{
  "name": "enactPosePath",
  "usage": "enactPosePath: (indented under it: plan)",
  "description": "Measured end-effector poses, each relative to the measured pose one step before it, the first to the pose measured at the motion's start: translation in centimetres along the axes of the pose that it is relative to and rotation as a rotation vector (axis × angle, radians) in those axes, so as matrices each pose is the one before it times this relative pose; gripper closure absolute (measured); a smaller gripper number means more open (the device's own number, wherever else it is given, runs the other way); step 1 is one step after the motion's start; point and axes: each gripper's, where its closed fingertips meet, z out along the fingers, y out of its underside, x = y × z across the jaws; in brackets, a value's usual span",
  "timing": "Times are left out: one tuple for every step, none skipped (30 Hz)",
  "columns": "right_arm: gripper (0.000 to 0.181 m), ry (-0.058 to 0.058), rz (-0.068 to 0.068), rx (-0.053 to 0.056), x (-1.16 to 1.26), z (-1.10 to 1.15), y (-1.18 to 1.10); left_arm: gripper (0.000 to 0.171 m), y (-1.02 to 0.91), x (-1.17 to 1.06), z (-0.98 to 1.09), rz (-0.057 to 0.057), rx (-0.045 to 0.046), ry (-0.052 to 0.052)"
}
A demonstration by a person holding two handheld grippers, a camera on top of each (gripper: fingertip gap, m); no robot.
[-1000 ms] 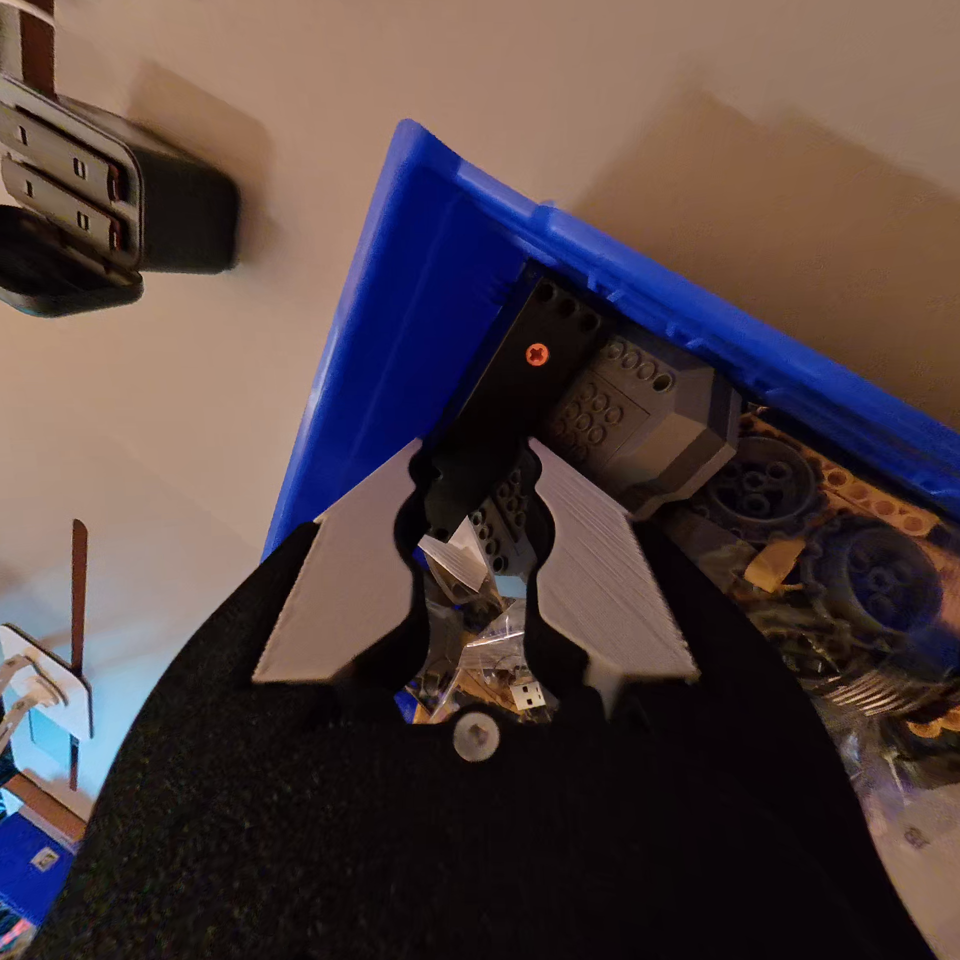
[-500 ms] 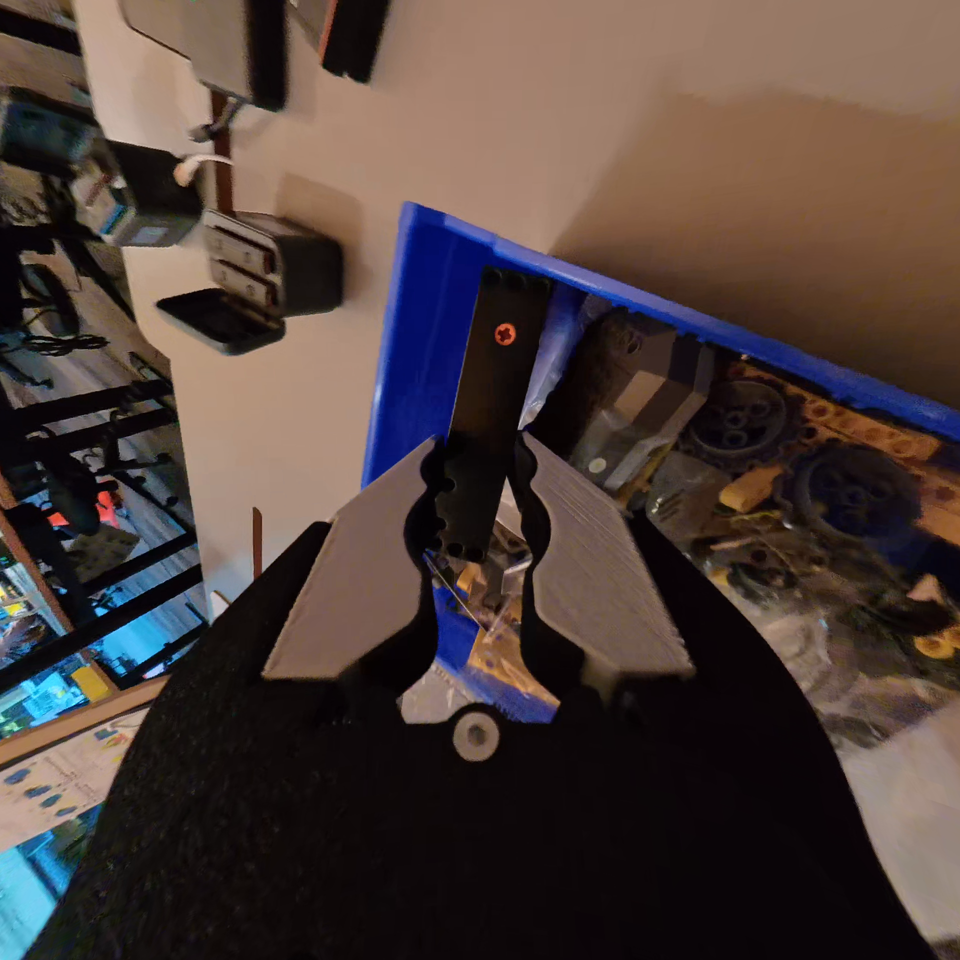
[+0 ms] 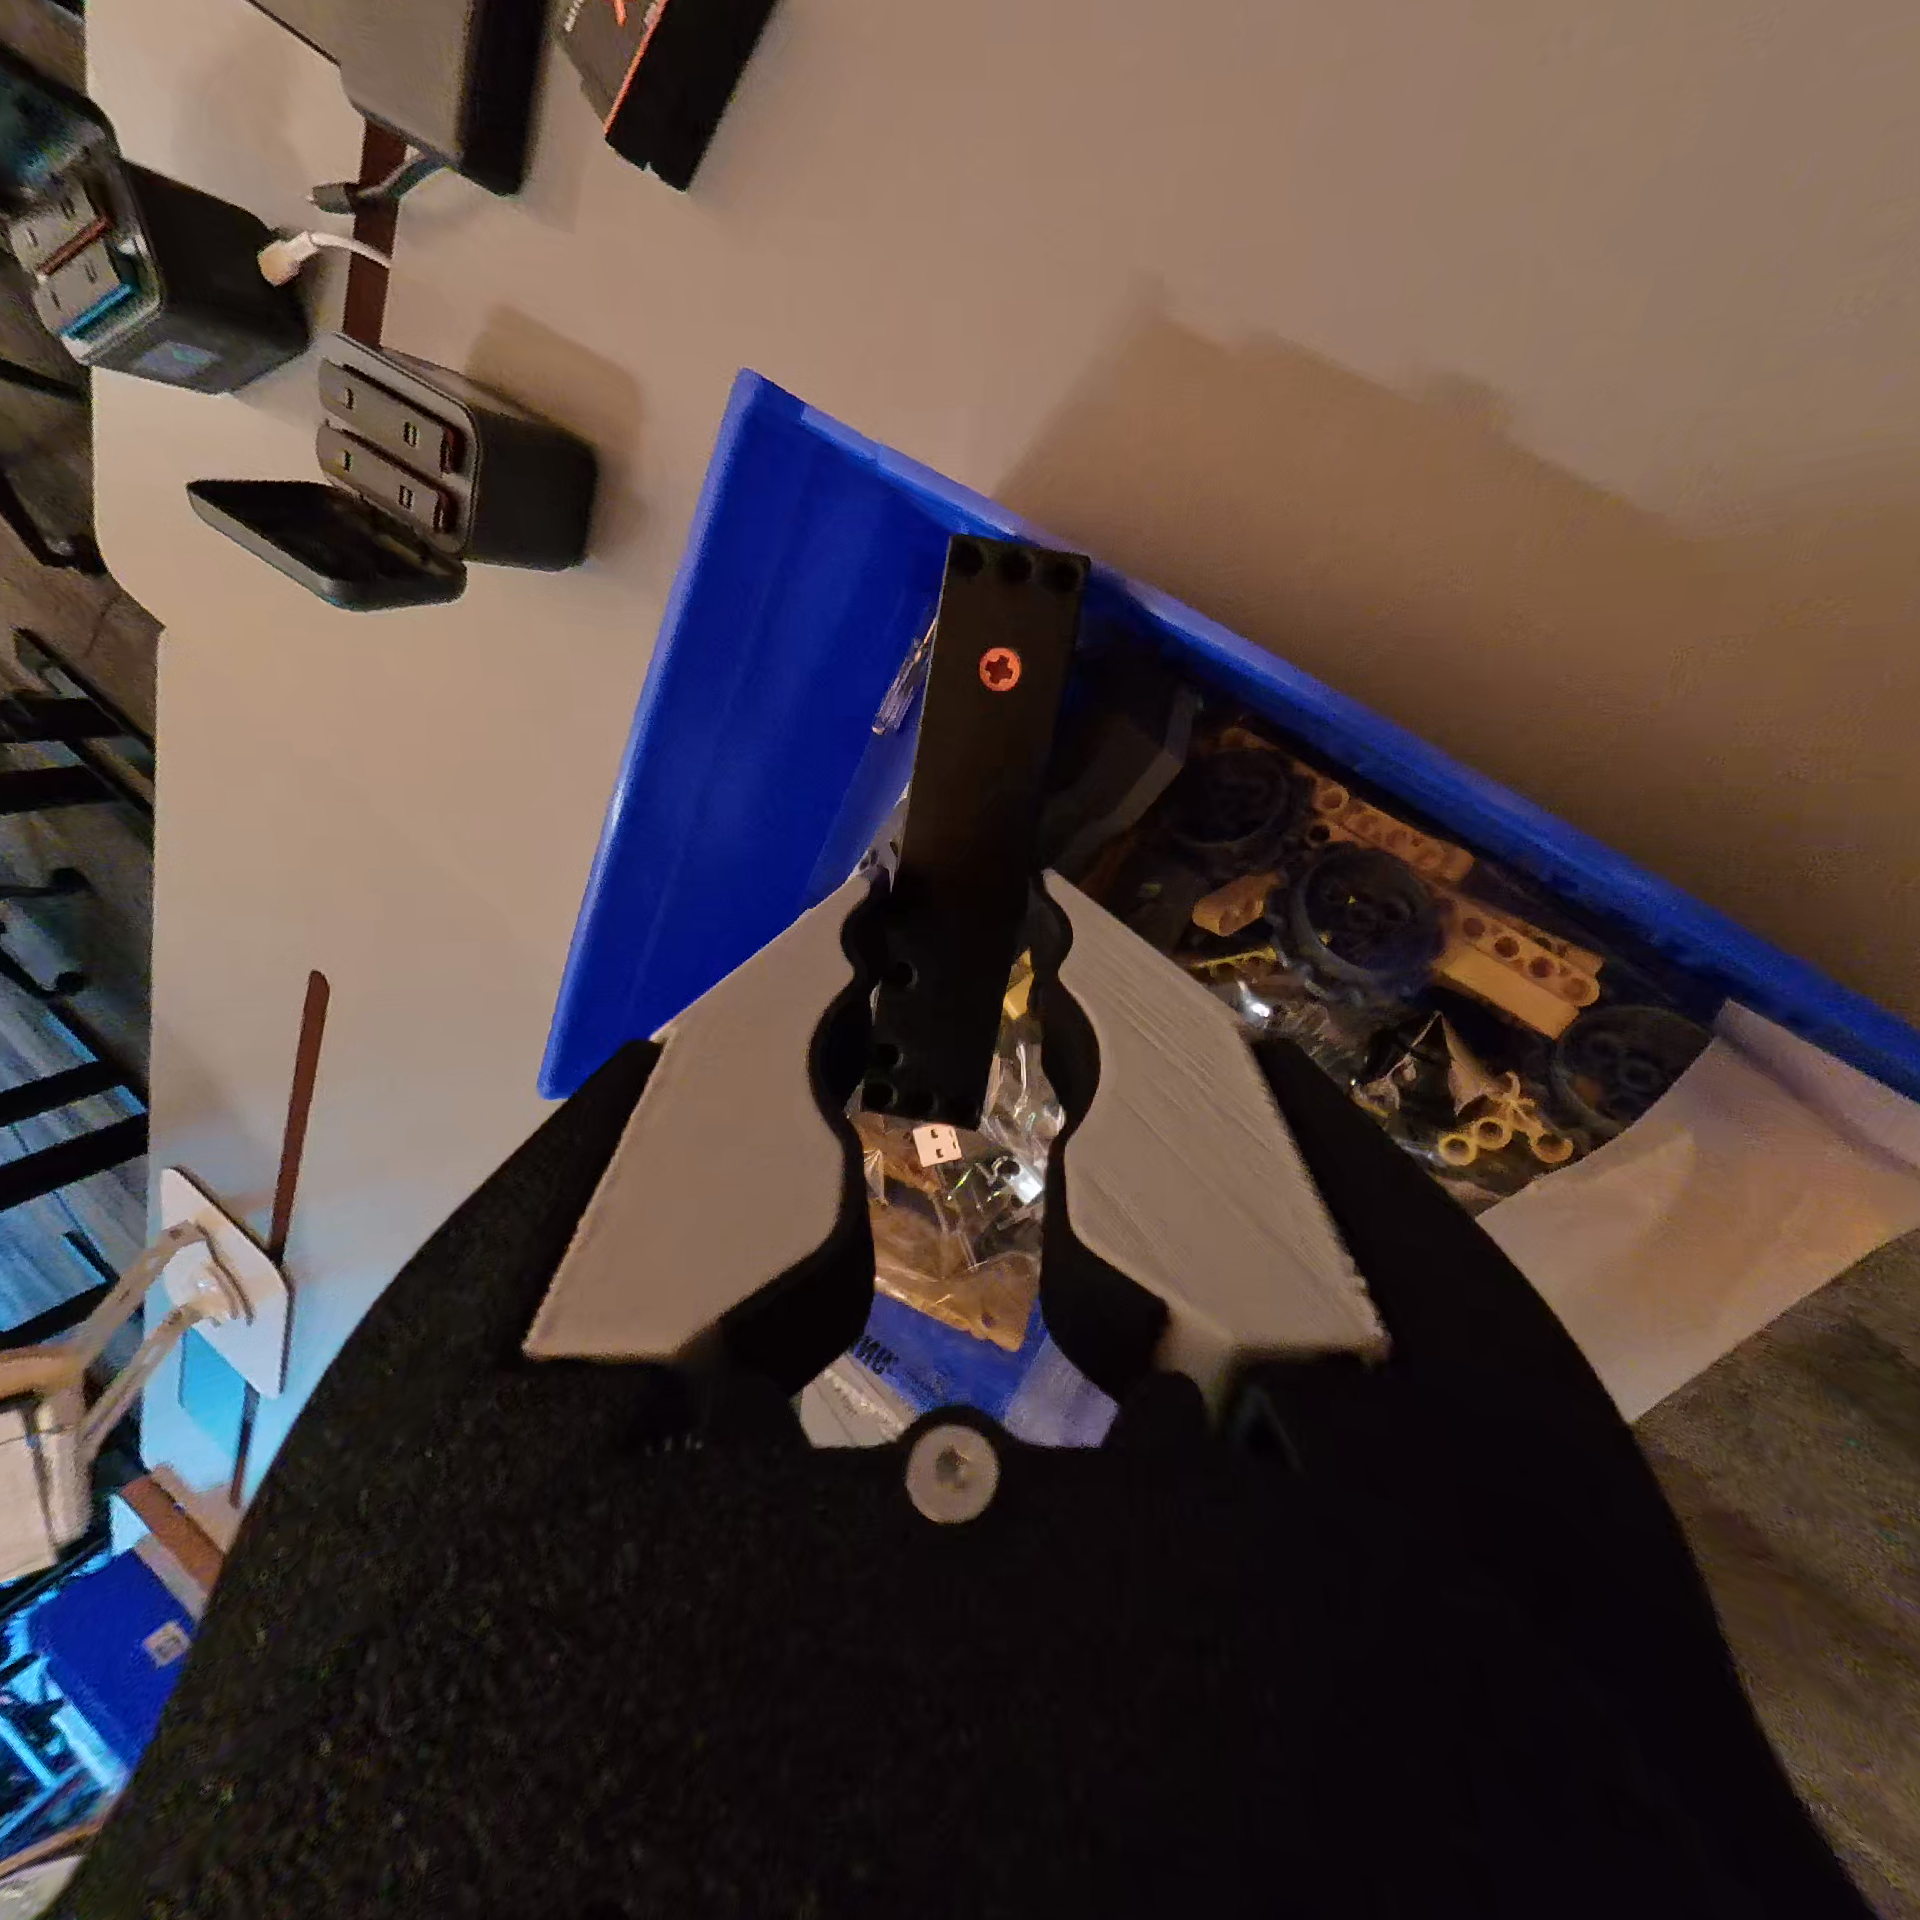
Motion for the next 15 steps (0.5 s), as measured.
enactPosePath:
  plan:
    - [0.176,0.0005,-0.0005,0.0000,0.001,0.009,0.003,0.145,-0.065,0.061,0.112,-0.0200,0.00197,0.0074]
    - [0.176,0.0008,-0.0009,0.0000,0.004,-0.004,0.000,0.145,-0.064,0.152,0.204,-0.0233,0.00274,0.0151]
    - [0.176,0.0009,-0.0010,0.0000,-0.002,-0.001,-0.005,0.144,0.067,0.282,0.371,-0.0139,-0.00379,0.0205]
    - [0.176,0.0006,-0.0006,0.0000,0.000,-0.004,0.000,0.142,0.281,0.211,0.628,-0.0023,-0.01598,0.0099]
    - [0.176,0.0004,-0.0003,0.0000,0.007,0.000,0.000,0.141,0.518,-0.152,0.822,0.0112,-0.03205,-0.0188]
    - [0.176,0.0002,0.0000,0.0001,0.002,0.000,-0.001,0.141,0.452,-0.131,0.818,0.0270,-0.03066,-0.0230]
    - [0.176,0.0000,0.0003,0.0001,0.006,-0.002,0.004,0.143,0.055,-0.143,0.538,0.0310,-0.00600,-0.0224]
    - [0.176,0.0000,0.0003,0.0000,0.006,-0.003,0.005,0.143,-0.224,-0.238,0.109,0.0036,0.01303,-0.0146]
    - [0.176,0.0000,0.0004,0.0000,0.002,0.007,-0.005,0.144,-0.040,-0.130,-0.066,-0.0130,0.00499,0.0038]
    - [0.176,-0.0002,0.0005,0.0001,0.003,-0.002,0.004,0.144,-0.244,-0.241,-0.248,-0.0115,0.02478,-0.0054]
    - [0.176,0.0001,-0.0001,0.0000,0.002,0.000,0.000,0.145,-0.492,-0.316,-0.518,-0.0100,0.04314,-0.0135]
    - [0.176,0.0003,-0.0006,0.0000,0.009,0.000,-0.001,0.145,-0.550,-0.467,-0.722,-0.0170,0.04223,-0.0215]
    - [0.176,0.0000,-0.0003,0.0001,-0.007,0.003,-0.006,0.145,-0.653,-0.652,-0.874,-0.0197,0.04192,-0.0339]
    - [0.176,-0.0004,0.0001,0.0000,0.003,-0.003,0.005,0.145,-0.924,-0.573,-0.986,-0.0202,0.05277,-0.0337]
    - [0.176,-0.0005,0.0002,0.0000,0.000,-0.003,0.004,0.146,-1.275,-0.301,-1.015,-0.0256,0.06594,-0.0211]
